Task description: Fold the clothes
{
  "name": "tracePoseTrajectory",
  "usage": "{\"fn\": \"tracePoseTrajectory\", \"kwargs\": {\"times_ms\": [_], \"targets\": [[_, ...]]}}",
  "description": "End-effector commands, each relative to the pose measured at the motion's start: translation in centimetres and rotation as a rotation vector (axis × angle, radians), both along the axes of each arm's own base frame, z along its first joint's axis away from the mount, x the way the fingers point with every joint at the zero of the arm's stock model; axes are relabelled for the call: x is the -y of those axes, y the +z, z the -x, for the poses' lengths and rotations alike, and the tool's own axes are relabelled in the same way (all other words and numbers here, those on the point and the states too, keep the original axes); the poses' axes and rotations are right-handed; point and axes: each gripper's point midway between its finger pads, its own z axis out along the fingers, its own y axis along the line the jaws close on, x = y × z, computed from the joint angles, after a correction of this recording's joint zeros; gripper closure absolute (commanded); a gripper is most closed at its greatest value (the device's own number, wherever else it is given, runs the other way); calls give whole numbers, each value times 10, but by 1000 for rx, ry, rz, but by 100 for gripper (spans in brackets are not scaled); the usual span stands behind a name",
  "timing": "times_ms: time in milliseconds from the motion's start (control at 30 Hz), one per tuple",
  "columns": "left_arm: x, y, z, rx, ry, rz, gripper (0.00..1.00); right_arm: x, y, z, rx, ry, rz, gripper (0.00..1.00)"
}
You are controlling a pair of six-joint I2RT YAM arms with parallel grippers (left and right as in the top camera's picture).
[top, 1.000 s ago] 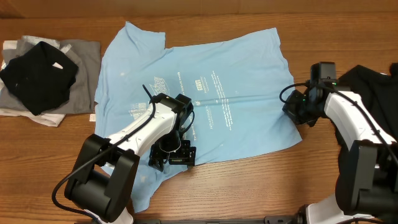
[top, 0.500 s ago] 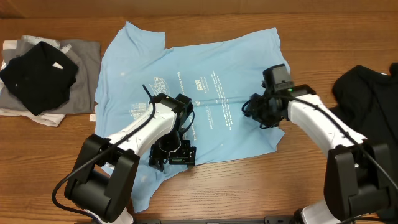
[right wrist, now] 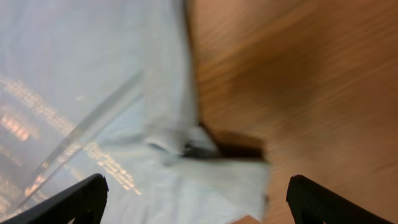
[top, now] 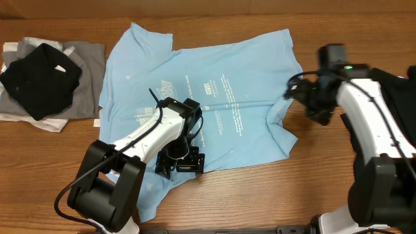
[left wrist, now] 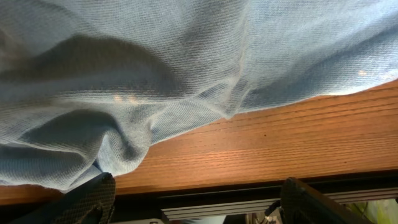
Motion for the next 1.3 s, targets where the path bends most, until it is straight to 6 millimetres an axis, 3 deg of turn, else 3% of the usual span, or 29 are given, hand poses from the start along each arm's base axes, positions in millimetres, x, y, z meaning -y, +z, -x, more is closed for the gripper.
{"fn": "tracePoseTrajectory", "kwargs": {"times_ms": [0, 167, 200, 400, 800, 1267], "targets": [[-1, -4, 3, -15, -23, -7, 12, 33, 2, 16, -48, -75, 31, 5], [-1, -4, 3, -14, -23, -7, 11, 57, -22, 59, -201, -175, -2, 13], [-1, -4, 3, -15, -23, -7, 11, 54, -31, 70, -227, -163, -52, 14], [-1, -4, 3, -14, -23, -7, 11, 25, -52, 87, -238, -81, -233, 17], [-1, -4, 3, -15, -23, -7, 10, -30, -77, 76, -46, -43, -578, 21], [-1, -4, 3, -15, -23, -7, 10, -28, -84, 59, 44, -58, -575, 26]]}}
